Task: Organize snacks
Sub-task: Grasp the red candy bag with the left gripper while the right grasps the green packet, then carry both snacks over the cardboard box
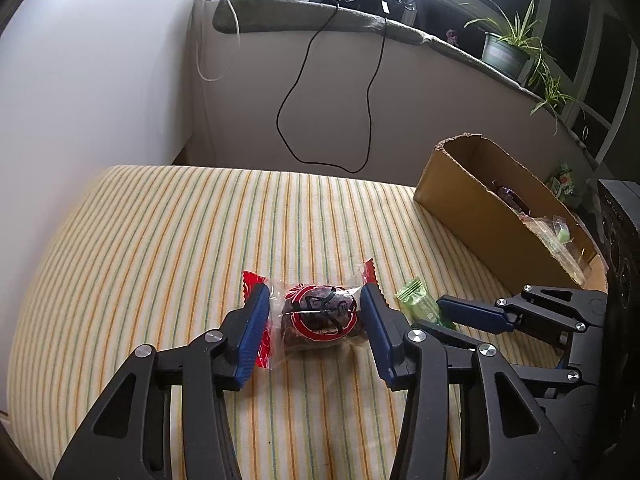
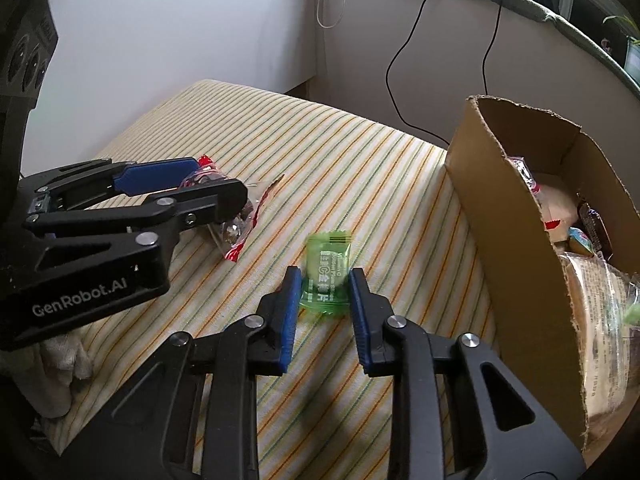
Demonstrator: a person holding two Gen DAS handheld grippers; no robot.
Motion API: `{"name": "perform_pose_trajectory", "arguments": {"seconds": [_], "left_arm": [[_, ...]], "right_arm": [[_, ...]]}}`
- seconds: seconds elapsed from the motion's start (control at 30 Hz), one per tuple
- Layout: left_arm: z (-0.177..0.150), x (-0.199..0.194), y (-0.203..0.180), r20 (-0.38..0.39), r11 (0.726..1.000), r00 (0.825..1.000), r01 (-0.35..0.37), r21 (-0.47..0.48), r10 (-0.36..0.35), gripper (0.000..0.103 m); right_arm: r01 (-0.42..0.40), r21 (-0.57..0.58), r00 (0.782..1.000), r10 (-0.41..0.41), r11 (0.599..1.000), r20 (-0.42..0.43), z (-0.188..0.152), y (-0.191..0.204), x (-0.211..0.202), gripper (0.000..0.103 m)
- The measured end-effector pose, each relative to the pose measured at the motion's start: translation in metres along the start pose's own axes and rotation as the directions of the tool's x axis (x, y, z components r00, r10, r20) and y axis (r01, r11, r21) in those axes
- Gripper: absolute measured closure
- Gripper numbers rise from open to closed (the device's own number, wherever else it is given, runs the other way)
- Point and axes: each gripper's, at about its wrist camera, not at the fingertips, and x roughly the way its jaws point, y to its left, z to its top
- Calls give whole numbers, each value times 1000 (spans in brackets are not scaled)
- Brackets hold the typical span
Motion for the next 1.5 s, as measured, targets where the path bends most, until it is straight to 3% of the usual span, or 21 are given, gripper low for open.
{"name": "perform_pose_trajectory", "arguments": {"seconds": [0.07, 0.1, 0.17, 0.5, 0.87, 1.27, 1.5], "left_arm": [[2, 1, -1, -6, 1000, 1000, 6, -7, -6, 52], [2, 2, -1, -9, 1000, 1000, 6, -10, -6, 42], [4, 3, -3, -11, 1000, 1000, 1, -18, -1, 33], [4, 21, -20, -47, 996, 996, -79, 44, 81, 29], [0, 14, -6, -32, 998, 997, -71, 2, 71, 44], [4, -14, -3, 22, 998, 998, -65, -26, 65, 45], [17, -30, -21, 70, 999, 996, -48, 7, 47, 45]], "right_arm": [[2, -2, 1000, -2, 1000, 1, 0, 0, 0, 78], [2, -2, 1000, -2, 1000, 2, 0, 0, 0, 78], [-2, 4, 1000, 2, 1000, 1, -1, -1, 0, 78], [4, 20, 1000, -4, 1000, 2, -6, -7, -4, 78], [3, 22, 1000, -3, 1000, 5, -6, -6, -5, 78], [-19, 31, 998, 17, 999, 59, -7, -8, -27, 78], [-26, 31, 993, 23, 999, 113, 1, -13, -52, 78]]}}
